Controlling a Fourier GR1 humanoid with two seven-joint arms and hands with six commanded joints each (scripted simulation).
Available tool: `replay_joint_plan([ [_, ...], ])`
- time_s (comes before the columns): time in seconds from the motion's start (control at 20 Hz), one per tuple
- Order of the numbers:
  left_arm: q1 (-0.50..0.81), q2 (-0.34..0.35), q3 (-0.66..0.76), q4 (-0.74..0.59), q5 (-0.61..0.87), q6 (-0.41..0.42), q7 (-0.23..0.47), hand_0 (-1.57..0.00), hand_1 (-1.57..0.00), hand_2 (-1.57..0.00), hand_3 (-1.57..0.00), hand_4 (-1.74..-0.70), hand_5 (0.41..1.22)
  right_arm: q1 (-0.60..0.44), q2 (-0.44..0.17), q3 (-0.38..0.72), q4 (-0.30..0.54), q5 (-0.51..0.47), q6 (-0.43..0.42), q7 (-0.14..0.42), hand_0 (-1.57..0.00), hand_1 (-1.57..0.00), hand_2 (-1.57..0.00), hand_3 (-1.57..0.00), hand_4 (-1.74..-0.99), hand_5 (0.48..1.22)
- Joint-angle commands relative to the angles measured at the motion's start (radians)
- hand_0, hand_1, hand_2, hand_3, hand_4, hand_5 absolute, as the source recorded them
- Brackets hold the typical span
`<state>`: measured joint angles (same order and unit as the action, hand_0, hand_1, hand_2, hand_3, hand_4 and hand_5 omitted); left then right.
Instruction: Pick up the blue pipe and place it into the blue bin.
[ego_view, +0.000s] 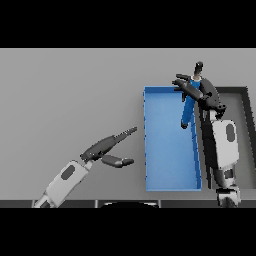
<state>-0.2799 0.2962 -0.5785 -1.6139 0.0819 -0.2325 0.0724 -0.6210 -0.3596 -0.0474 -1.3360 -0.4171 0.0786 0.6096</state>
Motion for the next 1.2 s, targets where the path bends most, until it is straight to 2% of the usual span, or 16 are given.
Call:
replay_joint_plan([
  [0.0, 0.008, 0.0, -0.006, -0.004, -0.003, 0.001, 0.007, 0.0, 0.0, 0.0, 0.0, -0.83, 0.47, 0.023, -0.019, 0.033, 0.001, -0.01, -0.017, 0.0, -1.57, -1.57, -1.57, -1.35, -1.548, 1.221],
  [0.05, 0.007, 0.004, -0.005, -0.002, -0.007, 0.0, 0.003, 0.0, 0.0, 0.0, 0.0, -0.83, 0.47, 0.048, -0.035, 0.064, 0.001, -0.027, -0.027, 0.0, -1.57, -1.57, -1.57, -1.08, -1.586, 1.221],
  [0.1, 0.003, -0.007, -0.01, 0.008, -0.013, 0.004, 0.003, 0.0, 0.0, 0.0, 0.0, -0.83, 0.471, 0.074, -0.052, 0.099, 0.003, -0.038, -0.028, 0.0, -1.57, -1.57, -1.57, -1.18, -1.569, 1.221],
  [0.25, 0.002, -0.004, -0.005, 0.012, -0.009, 0.002, 0.0, 0.0, 0.0, 0.0, 0.0, -0.83, 0.475, 0.131, -0.12, 0.228, 0.005, -0.082, -0.081, 0.0, -1.57, -1.57, -1.57, -0.69, -1.653, 1.205],
  [0.35, -0.001, -0.009, -0.005, 0.0, -0.005, 0.008, 0.012, 0.0, 0.0, 0.0, 0.0, -0.83, 0.474, 0.133, -0.188, 0.35, 0.034, -0.174, -0.172, 0.0, -1.57, -1.57, -1.57, -1.01, -1.583, 1.199],
  [0.4, -0.003, -0.015, -0.008, 0.01, -0.009, 0.01, 0.017, 0.0, 0.0, 0.0, 0.0, -0.83, 0.474, 0.118, -0.223, 0.415, 0.058, -0.257, -0.227, 0.0, -1.46, -1.38, -1.33, -0.81, -1.534, 1.19],
  [0.5, -0.011, -0.028, -0.013, 0.025, -0.013, 0.01, 0.026, 0.0, 0.0, 0.0, 0.0, -0.83, 0.476, 0.092, -0.289, 0.541, 0.066, -0.417, -0.283, 0.0, -0.94, -0.88, -0.85, -0.52, -1.404, 1.159],
  [0.6, -0.012, -0.018, -0.011, 0.016, -0.011, 0.004, 0.022, 0.0, 0.0, 0.0, 0.0, -0.83, 0.476, 0.049, -0.338, 0.636, 0.069, -0.526, -0.331, 0.0, -0.6, -0.57, -0.55, -0.33, -1.302, 1.182],
  [0.7, -0.002, -0.021, -0.016, 0.015, -0.017, 0.01, 0.014, 0.0, 0.0, 0.0, 0.0, -0.83, 0.477, 0.016, -0.375, 0.685, 0.035, -0.502, -0.273, 0.0, -0.38, -0.36, -0.35, -0.21, -1.234, 1.091],
  [0.8, 0.001, -0.013, -0.012, 0.001, -0.013, 0.012, 0.014, 0.0, 0.0, 0.0, 0.0, -0.83, 0.477, -0.009, -0.413, 0.746, 0.014, -0.446, -0.234, 0.0, -0.25, -0.23, -0.22, -0.13, -1.204, 1.002],
  [0.85, 0.001, -0.016, -0.015, 0.008, -0.018, 0.012, 0.015, 0.0, 0.0, 0.0, 0.0, -0.83, 0.475, -0.024, -0.419, 0.765, 0.014, -0.448, -0.232, 0.0, -0.2, -0.18, -0.18, -0.11, -1.199, 0.967],
  [0.95, 0.007, -0.018, -0.017, -0.01, -0.012, 0.015, 0.014, 0.0, 0.0, 0.0, 0.0, -0.83, 0.472, -0.032, -0.446, 0.793, 0.003, -0.446, -0.223, 0.0, -0.15, -0.12, -0.11, -0.07, -1.192, 0.907],
  [1.15, 0.008, -0.013, -0.015, -0.004, -0.017, 0.018, 0.02, 0.0, 0.0, 0.0, 0.0, -0.83, 0.471, -0.019, -0.432, 0.809, -0.002, -0.424, -0.255, -0.009, -0.06, -0.05, -0.05, -0.03, -1.188, 0.818],
])
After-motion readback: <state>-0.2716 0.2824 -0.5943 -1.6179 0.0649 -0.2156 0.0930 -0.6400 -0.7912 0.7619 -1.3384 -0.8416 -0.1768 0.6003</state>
